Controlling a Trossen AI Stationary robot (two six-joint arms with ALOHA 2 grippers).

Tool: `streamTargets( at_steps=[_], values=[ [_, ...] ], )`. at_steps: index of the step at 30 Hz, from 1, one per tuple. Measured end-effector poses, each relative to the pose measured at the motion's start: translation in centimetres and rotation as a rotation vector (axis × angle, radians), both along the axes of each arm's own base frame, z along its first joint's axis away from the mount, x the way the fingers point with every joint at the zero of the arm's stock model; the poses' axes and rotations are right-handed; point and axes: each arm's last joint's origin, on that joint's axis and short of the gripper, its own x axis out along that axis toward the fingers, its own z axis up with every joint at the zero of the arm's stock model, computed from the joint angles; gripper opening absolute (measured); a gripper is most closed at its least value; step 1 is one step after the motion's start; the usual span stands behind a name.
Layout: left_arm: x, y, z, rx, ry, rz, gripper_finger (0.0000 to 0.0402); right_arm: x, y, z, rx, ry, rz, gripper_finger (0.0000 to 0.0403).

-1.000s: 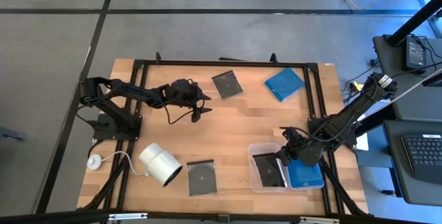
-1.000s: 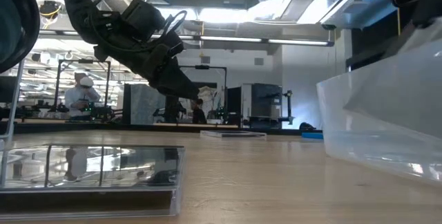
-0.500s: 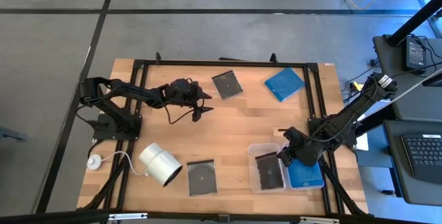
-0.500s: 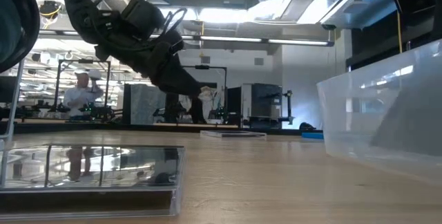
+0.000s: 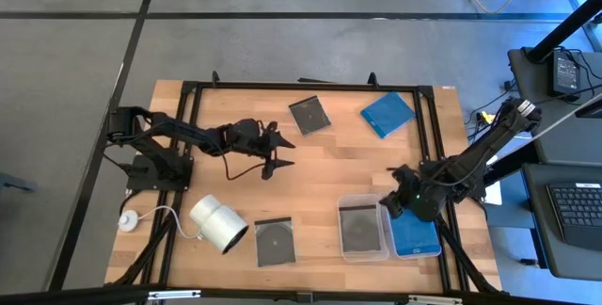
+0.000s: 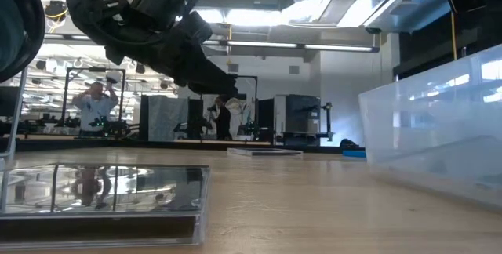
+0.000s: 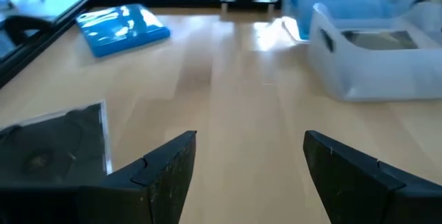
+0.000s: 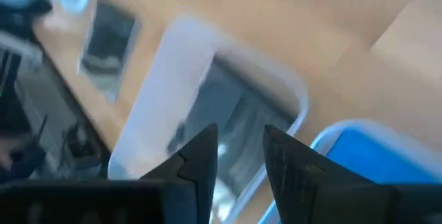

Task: Pick & place jewel cases by type
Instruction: Put the blue CD case into the right transparent bin

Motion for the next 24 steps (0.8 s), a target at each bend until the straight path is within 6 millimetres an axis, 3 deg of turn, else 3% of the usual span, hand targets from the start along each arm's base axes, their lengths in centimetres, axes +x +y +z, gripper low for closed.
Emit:
streamTargets(
  at_steps=[4, 10, 18, 24],
  values=[
    [0.1, -0.2, 0.1, 0.009, -0.009, 0.01, 0.0265, -0.6, -1.5, 0.6, -0.14, -0.086, -0.112, 0.0119],
    [-0.2, 1.0, 0.0, 0.018, 0.013, 0.181, 0.0265, -0.4, -3.3, 1.1, -0.378, -0.182, -0.234, 0.0119],
    [-0.2, 3.9, 0.0, -0.025, 0.027, 0.353, 0.0265, 1.1, -6.0, 1.2, -0.533, -0.077, -0.197, 0.0119],
    [2.6, 7.0, -0.4, -0.048, 0.089, 0.408, 0.0265, 1.7, -9.3, 0.9, -0.579, 0.064, -0.234, 0.0119]
  ],
)
